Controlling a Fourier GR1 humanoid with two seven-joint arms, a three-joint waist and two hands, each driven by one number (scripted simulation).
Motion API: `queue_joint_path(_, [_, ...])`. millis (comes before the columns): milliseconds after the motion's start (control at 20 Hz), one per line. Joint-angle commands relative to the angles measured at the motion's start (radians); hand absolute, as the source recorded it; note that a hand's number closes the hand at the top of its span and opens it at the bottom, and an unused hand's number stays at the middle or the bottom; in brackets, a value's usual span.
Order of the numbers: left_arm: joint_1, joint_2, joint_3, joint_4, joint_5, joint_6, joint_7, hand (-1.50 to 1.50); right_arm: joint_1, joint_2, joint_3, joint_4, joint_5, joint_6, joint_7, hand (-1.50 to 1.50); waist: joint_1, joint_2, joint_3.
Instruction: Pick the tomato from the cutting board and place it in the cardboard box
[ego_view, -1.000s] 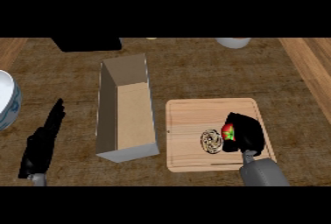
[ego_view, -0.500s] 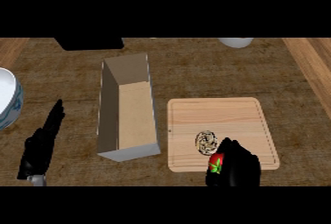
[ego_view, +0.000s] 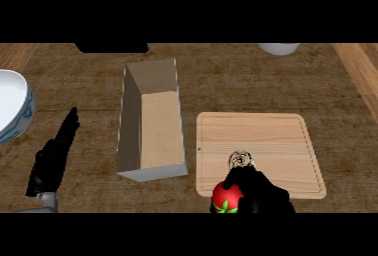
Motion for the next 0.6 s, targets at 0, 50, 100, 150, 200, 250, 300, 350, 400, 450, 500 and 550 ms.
queue_joint_path(0, [0.004, -0.010, -0.012, 0.022, -0.005, -0.005, -0.023, 0.00, -0.152, 0.061, 0.093, -0.085, -0.038, 0.043, 0.168, 1.50, 0.020, 0.006, 0.000])
queue_joint_path(50, [0.010, -0.023, -0.012, 0.040, -0.008, 0.007, -0.038, 0.00, -0.164, 0.060, 0.128, -0.109, -0.032, 0.054, 0.195, 1.50, 0.019, 0.004, -0.001])
queue_joint_path(100, [-0.065, -0.006, -0.013, 0.011, -0.004, -0.011, 0.035, 0.00, -0.230, 0.060, 0.088, -0.055, -0.076, 0.056, 0.209, 1.50, 0.021, 0.007, 0.000])
queue_joint_path(150, [0.006, -0.008, -0.015, 0.005, -0.001, -0.015, -0.027, 0.00, -0.261, 0.060, 0.084, -0.069, -0.101, 0.084, 0.229, 1.50, 0.029, 0.006, 0.000])
queue_joint_path(200, [-0.005, -0.013, -0.016, 0.015, -0.003, -0.012, -0.017, 0.00, -0.317, 0.060, 0.061, -0.012, -0.110, 0.036, 0.257, 1.50, 0.031, 0.008, 0.000])
queue_joint_path(250, [0.011, -0.017, -0.032, 0.004, -0.008, -0.019, -0.032, 0.00, -0.372, 0.061, 0.047, 0.038, -0.147, 0.025, 0.281, 1.50, 0.041, 0.009, 0.000])
queue_joint_path(300, [-0.001, -0.016, -0.018, 0.010, -0.006, -0.009, -0.020, 0.00, -0.401, 0.061, 0.034, -0.004, -0.166, 0.080, 0.309, 1.50, 0.036, 0.007, -0.001])
queue_joint_path(350, [-0.064, -0.005, -0.015, 0.030, -0.020, -0.007, 0.019, 0.00, -0.442, 0.062, -0.009, 0.047, -0.206, 0.068, 0.302, 1.50, 0.032, 0.010, 0.000])
queue_joint_path(400, [-0.029, -0.022, -0.027, 0.019, -0.019, -0.002, -0.007, 0.00, -0.483, 0.062, -0.037, 0.078, -0.240, 0.066, 0.312, 1.50, 0.040, 0.010, -0.001])
queue_joint_path(450, [-0.065, -0.010, -0.017, 0.009, -0.018, -0.004, 0.032, 0.00, -0.525, 0.062, -0.077, 0.084, -0.266, 0.101, 0.313, 1.50, 0.040, 0.010, -0.001])
queue_joint_path(500, [-0.042, -0.020, -0.035, 0.000, -0.027, -0.004, 0.018, 0.00, -0.559, 0.062, -0.055, 0.155, -0.262, 0.038, 0.344, 1.50, 0.046, 0.009, 0.000])
queue_joint_path(550, [-0.063, -0.023, -0.028, 0.052, -0.035, 0.005, -0.007, 0.00, -0.584, 0.063, -0.086, 0.194, -0.317, 0.028, 0.324, 1.50, 0.043, 0.013, -0.001])
